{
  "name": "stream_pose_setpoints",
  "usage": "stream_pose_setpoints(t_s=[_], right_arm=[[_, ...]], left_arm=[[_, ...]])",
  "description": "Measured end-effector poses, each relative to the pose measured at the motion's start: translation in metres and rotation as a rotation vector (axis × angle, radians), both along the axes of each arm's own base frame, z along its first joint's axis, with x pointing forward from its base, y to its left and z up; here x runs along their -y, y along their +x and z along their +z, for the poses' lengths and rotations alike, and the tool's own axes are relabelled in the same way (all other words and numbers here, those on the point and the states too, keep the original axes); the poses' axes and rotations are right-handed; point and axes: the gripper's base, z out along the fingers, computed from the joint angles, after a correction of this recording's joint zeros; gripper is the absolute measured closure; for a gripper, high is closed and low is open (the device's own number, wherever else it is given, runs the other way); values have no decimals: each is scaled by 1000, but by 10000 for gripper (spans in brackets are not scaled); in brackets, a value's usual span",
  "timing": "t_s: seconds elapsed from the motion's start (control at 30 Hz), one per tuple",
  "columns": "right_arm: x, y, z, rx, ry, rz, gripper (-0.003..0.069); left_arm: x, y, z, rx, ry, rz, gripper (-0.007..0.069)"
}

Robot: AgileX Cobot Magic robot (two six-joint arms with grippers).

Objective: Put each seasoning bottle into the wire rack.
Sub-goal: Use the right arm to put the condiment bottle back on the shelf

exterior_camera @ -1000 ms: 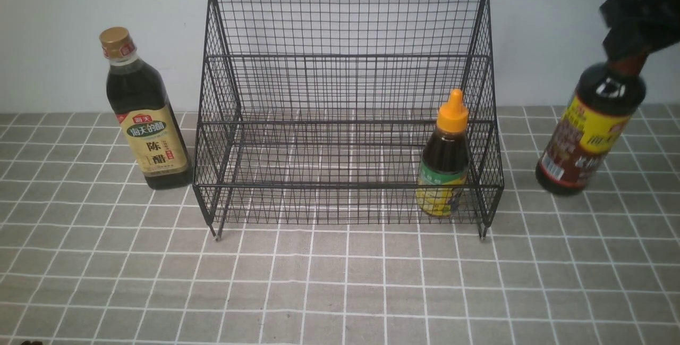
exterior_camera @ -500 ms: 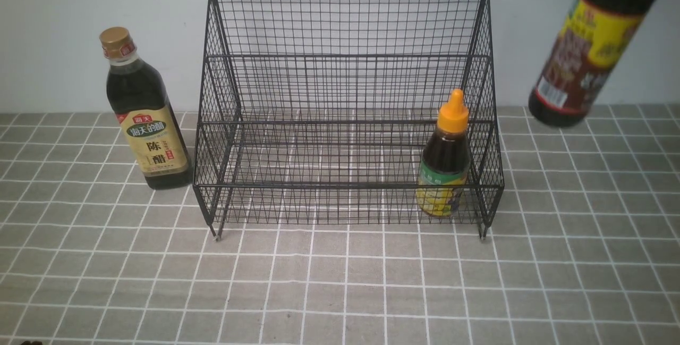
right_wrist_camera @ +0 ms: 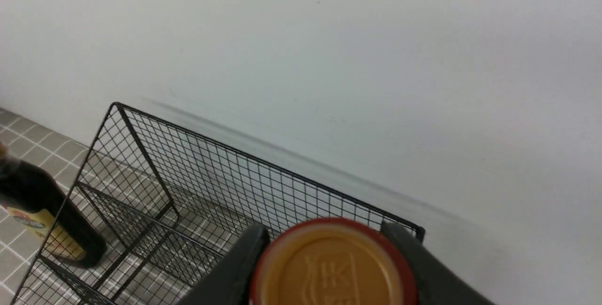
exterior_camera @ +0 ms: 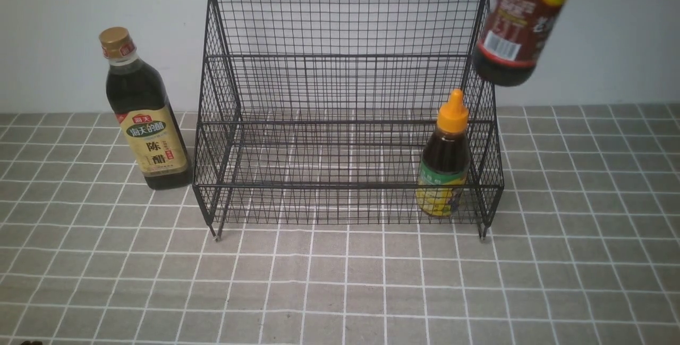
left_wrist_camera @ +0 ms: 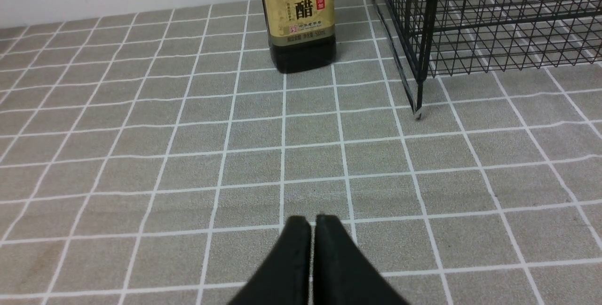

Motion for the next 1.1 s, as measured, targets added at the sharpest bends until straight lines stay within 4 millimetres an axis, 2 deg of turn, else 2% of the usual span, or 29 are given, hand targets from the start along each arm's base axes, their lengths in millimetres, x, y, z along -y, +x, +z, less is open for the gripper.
stream_pose_setpoints(t_s=[0.13,0.23,0.53,0.83,1.1], right_arm=[[-27,16,-17,-10,-9,53,382],[-37,27,-27,-15,7,59,383],[-38,43,-43,-32,-26,40,383],[-43,66,-74,-99,-65,31,383],[-44,74,-95,-184,-127,43,383]], left_arm=[[0,0,0,0,0,0,631],[0,0,0,0,0,0,631],[0,0,0,0,0,0,631],[0,0,0,0,0,0,631],[0,0,0,0,0,0,631]])
